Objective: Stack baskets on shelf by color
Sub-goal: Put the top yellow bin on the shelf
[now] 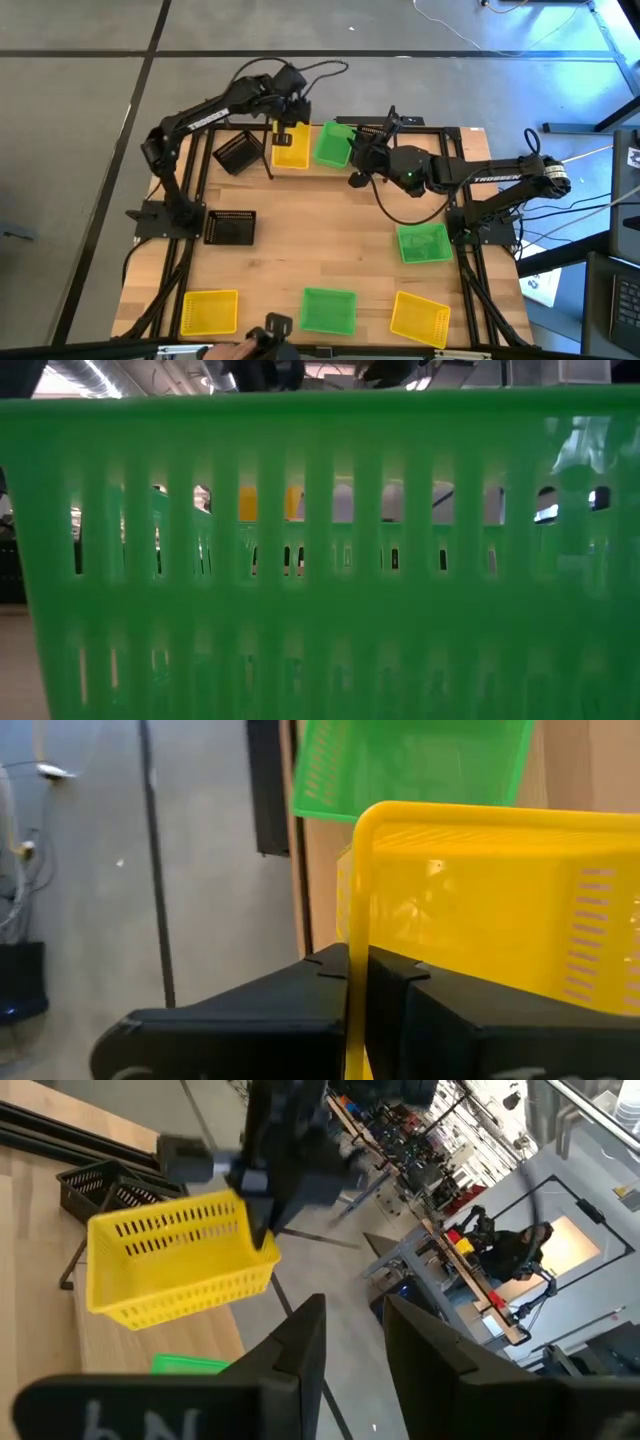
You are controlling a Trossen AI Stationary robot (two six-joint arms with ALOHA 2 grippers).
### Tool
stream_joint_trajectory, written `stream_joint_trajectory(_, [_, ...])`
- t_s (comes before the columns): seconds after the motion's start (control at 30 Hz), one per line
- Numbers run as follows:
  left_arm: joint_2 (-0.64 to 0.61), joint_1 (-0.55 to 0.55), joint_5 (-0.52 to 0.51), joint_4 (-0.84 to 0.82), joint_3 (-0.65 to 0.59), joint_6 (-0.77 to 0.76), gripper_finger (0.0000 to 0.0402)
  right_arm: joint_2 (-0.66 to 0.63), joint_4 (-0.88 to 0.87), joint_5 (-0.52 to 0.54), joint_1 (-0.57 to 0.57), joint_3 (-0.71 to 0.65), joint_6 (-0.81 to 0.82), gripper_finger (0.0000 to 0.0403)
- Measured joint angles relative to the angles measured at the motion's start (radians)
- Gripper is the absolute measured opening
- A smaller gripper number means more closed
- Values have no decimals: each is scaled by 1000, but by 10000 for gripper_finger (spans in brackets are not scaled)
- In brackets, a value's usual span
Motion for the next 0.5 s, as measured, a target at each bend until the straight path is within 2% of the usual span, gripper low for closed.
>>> stream_joint_trajectory(0.13, [62, 16, 34, 3, 0, 28, 0, 0, 0, 0, 0, 0, -1, 100])
stream_joint_trajectory(0.5, [198, 46, 5, 13, 0, 28, 0, 0, 0, 0, 0, 0, -2, 100])
